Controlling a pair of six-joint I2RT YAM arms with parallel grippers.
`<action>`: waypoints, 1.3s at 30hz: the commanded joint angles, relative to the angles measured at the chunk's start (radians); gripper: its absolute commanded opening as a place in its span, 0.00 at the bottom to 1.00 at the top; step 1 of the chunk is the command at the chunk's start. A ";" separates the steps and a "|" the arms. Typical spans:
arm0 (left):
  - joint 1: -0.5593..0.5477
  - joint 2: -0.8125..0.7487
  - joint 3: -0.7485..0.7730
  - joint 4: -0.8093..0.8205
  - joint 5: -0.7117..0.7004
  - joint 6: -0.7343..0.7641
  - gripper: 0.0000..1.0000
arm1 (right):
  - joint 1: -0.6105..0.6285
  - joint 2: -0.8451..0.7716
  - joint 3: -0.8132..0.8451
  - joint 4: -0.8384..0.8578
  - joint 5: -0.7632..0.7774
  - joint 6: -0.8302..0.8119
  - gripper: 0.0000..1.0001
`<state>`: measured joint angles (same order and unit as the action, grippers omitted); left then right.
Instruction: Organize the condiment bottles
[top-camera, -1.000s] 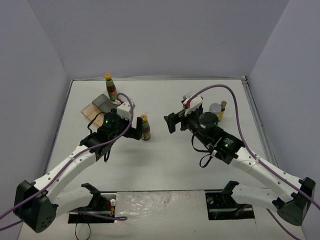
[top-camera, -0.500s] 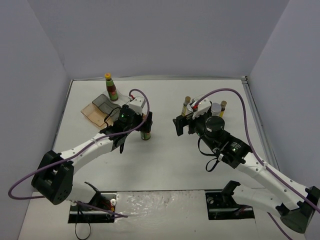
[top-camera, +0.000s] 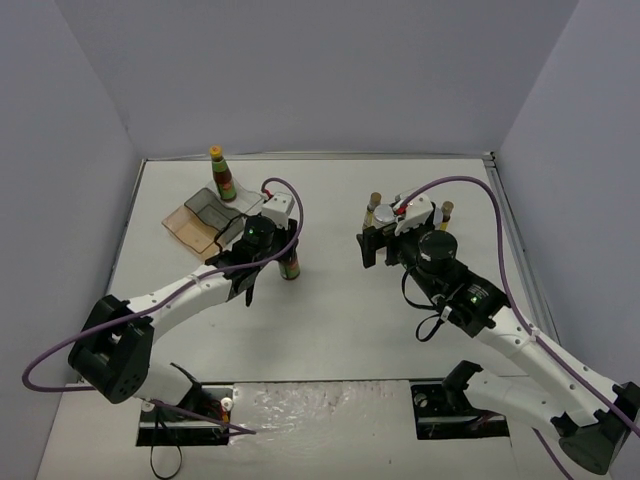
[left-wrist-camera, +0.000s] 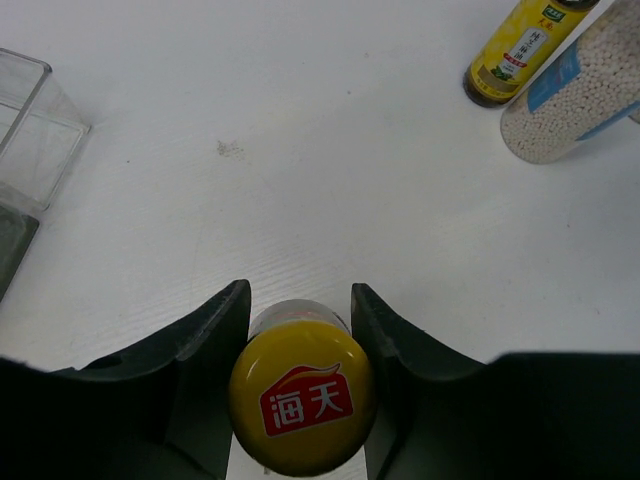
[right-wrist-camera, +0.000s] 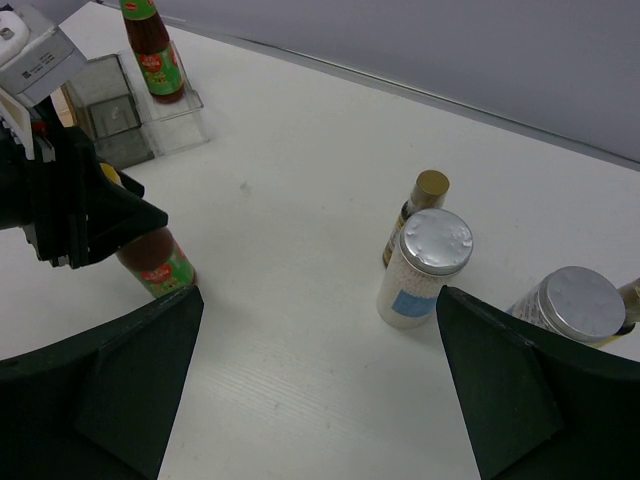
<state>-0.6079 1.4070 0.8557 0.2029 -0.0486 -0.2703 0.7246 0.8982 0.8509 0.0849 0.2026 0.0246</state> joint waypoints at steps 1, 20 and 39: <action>0.017 -0.087 0.180 -0.004 -0.072 0.049 0.00 | -0.027 -0.006 0.008 0.056 -0.002 -0.001 1.00; 0.335 0.228 0.707 -0.125 -0.139 0.046 0.00 | -0.076 0.001 0.010 0.056 -0.040 -0.008 1.00; 0.355 0.372 0.742 0.023 -0.335 -0.052 0.00 | -0.097 -0.005 -0.020 0.046 -0.051 0.003 1.00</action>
<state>-0.2601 1.8400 1.5425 0.0340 -0.3264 -0.2852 0.6353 0.8986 0.8298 0.0781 0.1507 0.0234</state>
